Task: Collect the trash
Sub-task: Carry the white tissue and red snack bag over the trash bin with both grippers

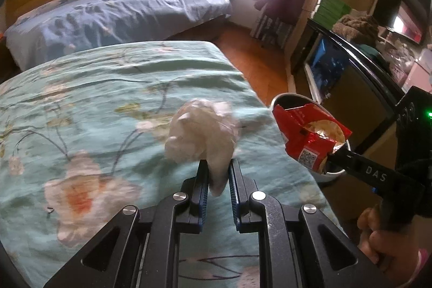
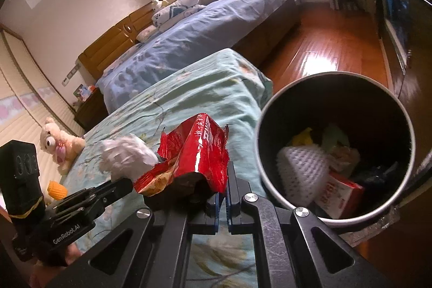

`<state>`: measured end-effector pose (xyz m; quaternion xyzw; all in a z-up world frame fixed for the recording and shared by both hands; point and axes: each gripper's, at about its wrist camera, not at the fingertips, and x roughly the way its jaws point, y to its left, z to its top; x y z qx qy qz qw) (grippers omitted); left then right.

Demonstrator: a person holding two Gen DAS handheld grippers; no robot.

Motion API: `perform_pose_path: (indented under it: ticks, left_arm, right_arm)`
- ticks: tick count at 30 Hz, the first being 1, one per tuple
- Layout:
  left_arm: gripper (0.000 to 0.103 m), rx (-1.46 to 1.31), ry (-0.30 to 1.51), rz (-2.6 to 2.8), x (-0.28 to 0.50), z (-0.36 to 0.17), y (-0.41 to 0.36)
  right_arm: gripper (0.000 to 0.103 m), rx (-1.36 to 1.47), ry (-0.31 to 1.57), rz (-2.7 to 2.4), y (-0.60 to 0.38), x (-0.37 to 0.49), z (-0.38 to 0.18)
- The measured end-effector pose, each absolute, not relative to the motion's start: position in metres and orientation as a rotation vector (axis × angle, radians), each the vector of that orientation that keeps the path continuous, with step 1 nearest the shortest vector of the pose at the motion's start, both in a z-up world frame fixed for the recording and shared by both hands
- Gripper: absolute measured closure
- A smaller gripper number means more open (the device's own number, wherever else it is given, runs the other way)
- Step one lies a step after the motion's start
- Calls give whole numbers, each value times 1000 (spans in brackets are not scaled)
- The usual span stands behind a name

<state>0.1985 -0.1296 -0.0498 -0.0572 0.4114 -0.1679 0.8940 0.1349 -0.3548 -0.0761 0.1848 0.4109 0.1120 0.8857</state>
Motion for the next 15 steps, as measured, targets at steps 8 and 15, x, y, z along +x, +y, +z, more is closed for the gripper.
perform_pose_path:
  ticks: [8,15]
  left_arm:
    - [90,-80,847,-375,194,-46,-153]
    - [91,-64,837,-401,190,-43,-166]
  right_arm:
    - [100,405,841,213,-372,127,-75]
    - [100,416,833,202,-381,123,-75]
